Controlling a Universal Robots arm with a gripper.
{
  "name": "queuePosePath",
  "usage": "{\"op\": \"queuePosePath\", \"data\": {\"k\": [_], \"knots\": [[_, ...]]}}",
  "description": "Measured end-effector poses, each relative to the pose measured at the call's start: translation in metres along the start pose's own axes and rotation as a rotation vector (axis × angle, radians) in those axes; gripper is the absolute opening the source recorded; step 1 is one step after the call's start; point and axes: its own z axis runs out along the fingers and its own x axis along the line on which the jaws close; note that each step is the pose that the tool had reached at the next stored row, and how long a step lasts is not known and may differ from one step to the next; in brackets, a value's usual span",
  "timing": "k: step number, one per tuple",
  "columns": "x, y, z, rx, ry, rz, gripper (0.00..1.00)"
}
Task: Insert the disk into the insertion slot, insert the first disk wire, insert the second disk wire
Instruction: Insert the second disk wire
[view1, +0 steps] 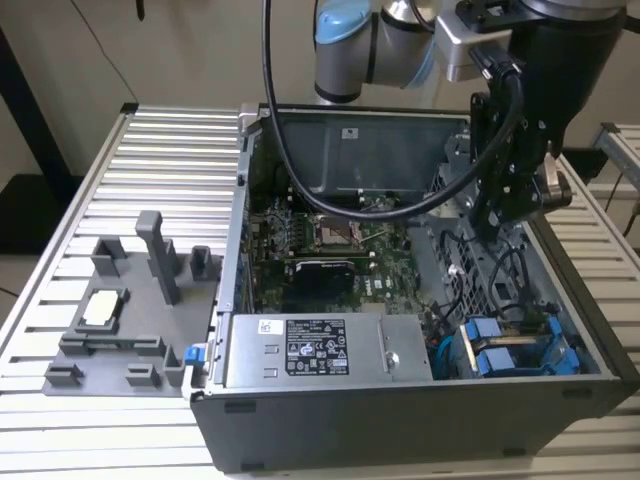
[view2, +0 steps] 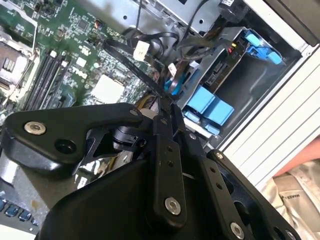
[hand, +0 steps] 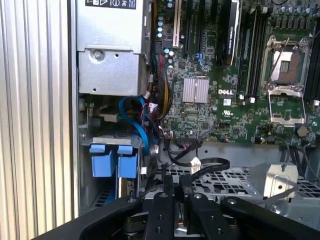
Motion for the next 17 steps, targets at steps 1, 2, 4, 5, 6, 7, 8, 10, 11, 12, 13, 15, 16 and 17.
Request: {"op": "queuePosePath", "data": {"k": [1,2,4,5,6,7,8,10,11,12,13,15,16,17], "knots": [[-0.0001,0.0012,-0.0001,0.0001,0.0013,0.0,0.19],[-0.0001,0.0022,-0.0002,0.0005,0.0045,0.0,0.19],[-0.0005,0.0028,0.0003,0.0024,0.0156,-0.001,0.25],[-0.0011,0.0028,0.0009,0.0041,0.0212,-0.002,0.25],[-0.0017,0.0029,0.0017,0.0059,0.0277,-0.003,0.25],[-0.0021,0.003,0.0025,0.0069,0.0343,-0.003,0.25],[-0.0026,0.0032,0.0032,0.0075,0.039,-0.004,0.25],[-0.0039,0.0034,0.0035,0.0093,0.0407,-0.004,0.25],[-0.0041,0.0035,0.0036,0.01,0.0408,-0.004,0.25],[-0.0041,0.0035,0.0036,0.0106,0.0408,-0.004,0.25],[-0.0042,0.0036,0.0036,0.0108,0.0408,-0.004,0.25],[-0.0043,0.0036,0.0037,0.0112,0.0409,-0.004,0.25],[-0.0043,0.0036,0.0037,0.0111,0.0411,-0.004,0.24],[-0.0043,0.0036,0.0037,0.0111,0.0412,-0.004,0.24]]}}
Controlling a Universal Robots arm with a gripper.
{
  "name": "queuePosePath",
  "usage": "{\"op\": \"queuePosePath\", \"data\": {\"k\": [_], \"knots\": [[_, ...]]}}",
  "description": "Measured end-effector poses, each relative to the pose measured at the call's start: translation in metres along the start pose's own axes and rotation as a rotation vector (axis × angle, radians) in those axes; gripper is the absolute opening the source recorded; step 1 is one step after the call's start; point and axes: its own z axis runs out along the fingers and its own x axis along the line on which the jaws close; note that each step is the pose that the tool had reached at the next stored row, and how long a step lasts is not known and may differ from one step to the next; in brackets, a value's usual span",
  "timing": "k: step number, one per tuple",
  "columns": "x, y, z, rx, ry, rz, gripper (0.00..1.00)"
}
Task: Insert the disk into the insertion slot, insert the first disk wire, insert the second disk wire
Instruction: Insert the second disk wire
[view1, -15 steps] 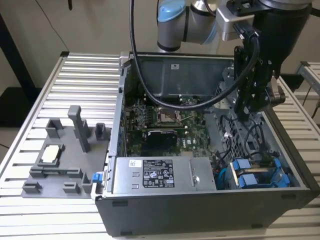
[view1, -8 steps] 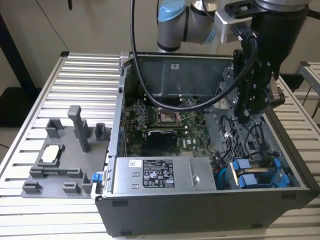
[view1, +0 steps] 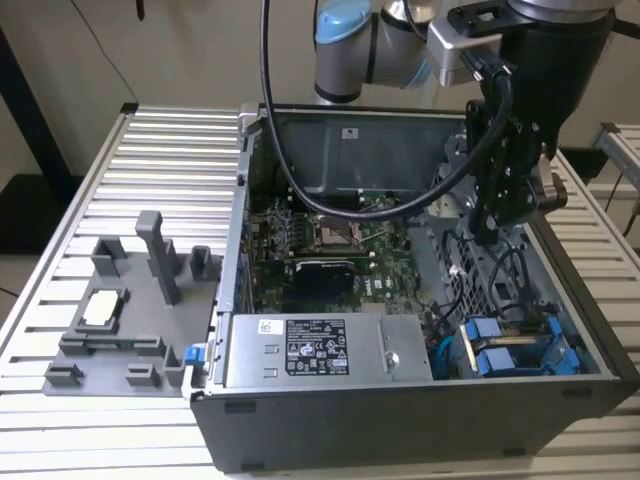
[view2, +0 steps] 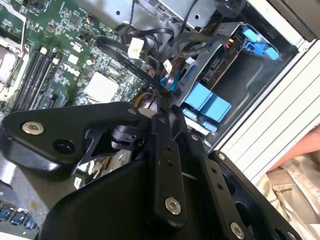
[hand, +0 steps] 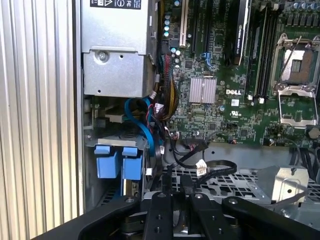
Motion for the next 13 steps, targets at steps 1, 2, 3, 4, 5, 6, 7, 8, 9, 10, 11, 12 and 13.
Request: {"op": "queuePosePath", "data": {"k": [1,2,3,4,5,6,7,8,9,10,11,12,13], "knots": [[0.0,0.0,0.0,0.0,0.0001,0.0,0.24],[0.0,0.0,0.0001,0.0,0.0001,0.0,0.16],[0.0,0.0,0.0001,0.0,0.0002,0.0,0.16],[0.0,0.0,0.0001,0.0,0.0002,0.0,0.16],[0.0003,0.0001,0.0003,0.0,0.0001,0.0,0.16],[0.0011,-0.0001,0.0004,-0.0001,0.0002,0.0,0.16],[0.0024,-0.0006,0.0007,-0.0011,0.0001,0.0,0.16],[0.0045,-0.0018,0.001,-0.0037,-0.0001,0.0,0.16],[0.0068,-0.0035,0.0014,-0.0072,-0.0003,0.0,0.16],[0.0091,-0.0054,0.0018,-0.0108,-0.0003,0.0,0.16],[0.0115,-0.0074,0.0023,-0.0146,-0.0007,0.0,0.16],[0.014,-0.0095,0.0028,-0.0184,-0.001,0.0,0.16],[0.0164,-0.0114,0.0033,-0.0222,-0.0011,0.0,0.16]]}}
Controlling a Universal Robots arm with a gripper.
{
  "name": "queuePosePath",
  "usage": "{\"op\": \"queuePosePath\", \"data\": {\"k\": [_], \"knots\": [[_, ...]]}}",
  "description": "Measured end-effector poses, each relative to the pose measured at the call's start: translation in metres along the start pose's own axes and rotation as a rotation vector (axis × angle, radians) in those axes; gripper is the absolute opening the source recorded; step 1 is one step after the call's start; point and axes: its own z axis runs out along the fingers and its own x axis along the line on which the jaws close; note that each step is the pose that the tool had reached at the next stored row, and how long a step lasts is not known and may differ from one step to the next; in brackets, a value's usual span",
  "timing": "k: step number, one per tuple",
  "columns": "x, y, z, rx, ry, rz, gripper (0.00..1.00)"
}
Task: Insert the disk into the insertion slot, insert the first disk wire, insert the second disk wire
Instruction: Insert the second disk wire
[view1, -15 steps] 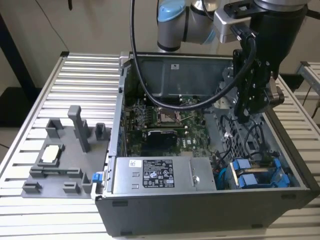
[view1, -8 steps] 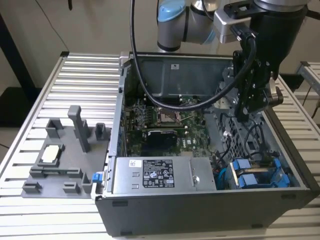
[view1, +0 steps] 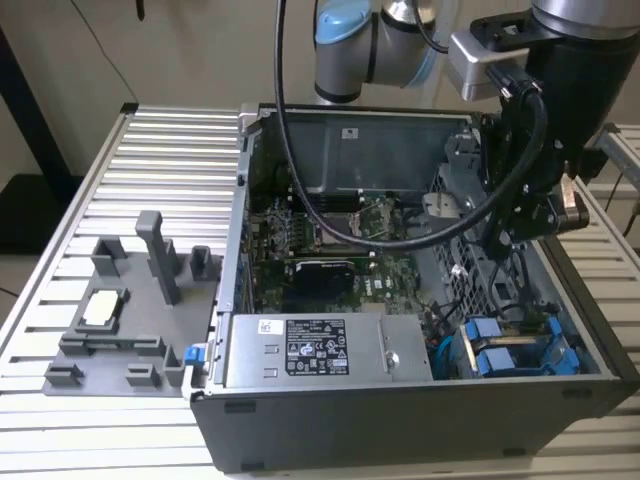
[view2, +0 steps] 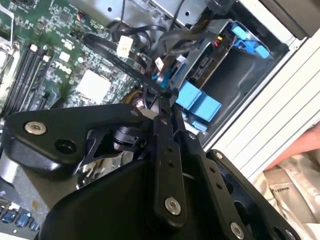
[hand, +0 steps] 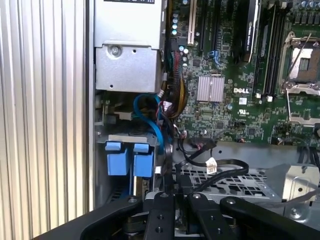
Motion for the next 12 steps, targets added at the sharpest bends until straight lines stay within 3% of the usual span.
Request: {"op": "queuePosePath", "data": {"k": [6,12], "knots": [[0.0149,-0.0104,0.0032,-0.0269,-0.0017,-0.001,0.16],[0.0282,-0.0182,0.0078,-0.0613,-0.0074,-0.001,0.16]]}}
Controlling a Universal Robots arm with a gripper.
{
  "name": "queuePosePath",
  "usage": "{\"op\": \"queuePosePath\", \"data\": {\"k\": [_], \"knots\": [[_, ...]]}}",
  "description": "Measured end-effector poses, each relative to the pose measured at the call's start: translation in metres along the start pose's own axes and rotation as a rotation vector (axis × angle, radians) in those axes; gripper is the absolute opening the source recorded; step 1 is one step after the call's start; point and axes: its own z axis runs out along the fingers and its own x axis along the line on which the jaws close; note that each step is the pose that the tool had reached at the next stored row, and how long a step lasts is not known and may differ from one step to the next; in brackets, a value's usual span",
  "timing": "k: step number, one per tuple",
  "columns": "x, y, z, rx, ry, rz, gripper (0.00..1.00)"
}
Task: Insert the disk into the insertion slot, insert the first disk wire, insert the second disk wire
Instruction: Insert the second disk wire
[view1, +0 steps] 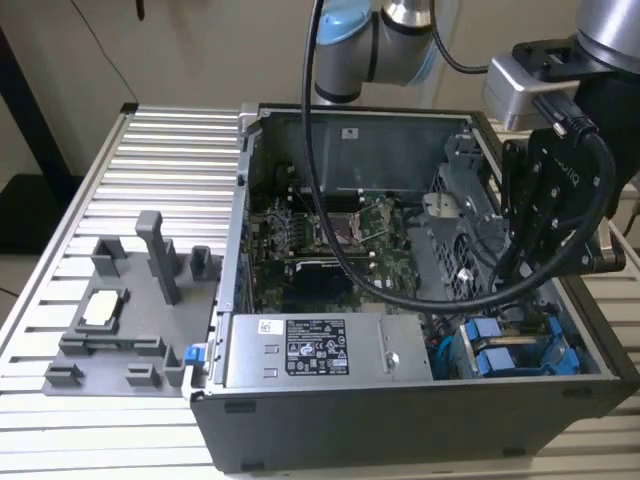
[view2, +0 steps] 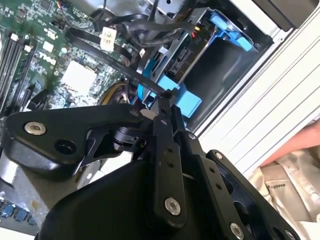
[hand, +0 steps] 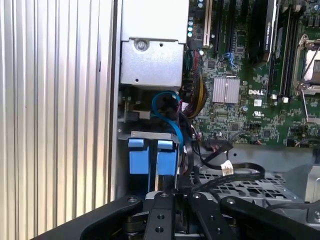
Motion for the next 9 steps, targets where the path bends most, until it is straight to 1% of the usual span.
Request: {"op": "queuePosePath", "data": {"k": [2,3,5,6,7,8,9], "knots": [[0.0044,-0.0029,0.0015,-0.0097,-0.0024,0.0,0.16],[0.0058,-0.004,0.002,-0.0111,-0.0098,0.0,0.16],[0.0071,-0.0054,0.0021,-0.0097,-0.0446,0.001,0.16],[0.0082,-0.0061,0.0024,-0.0091,-0.0607,0.001,0.16],[0.0097,-0.0071,0.0028,-0.0103,-0.0695,0.001,0.16],[0.0112,-0.0084,0.0032,-0.018,-0.071,0.001,0.16],[0.0125,-0.0098,0.0036,-0.0281,-0.0717,0.002,0.16]]}}
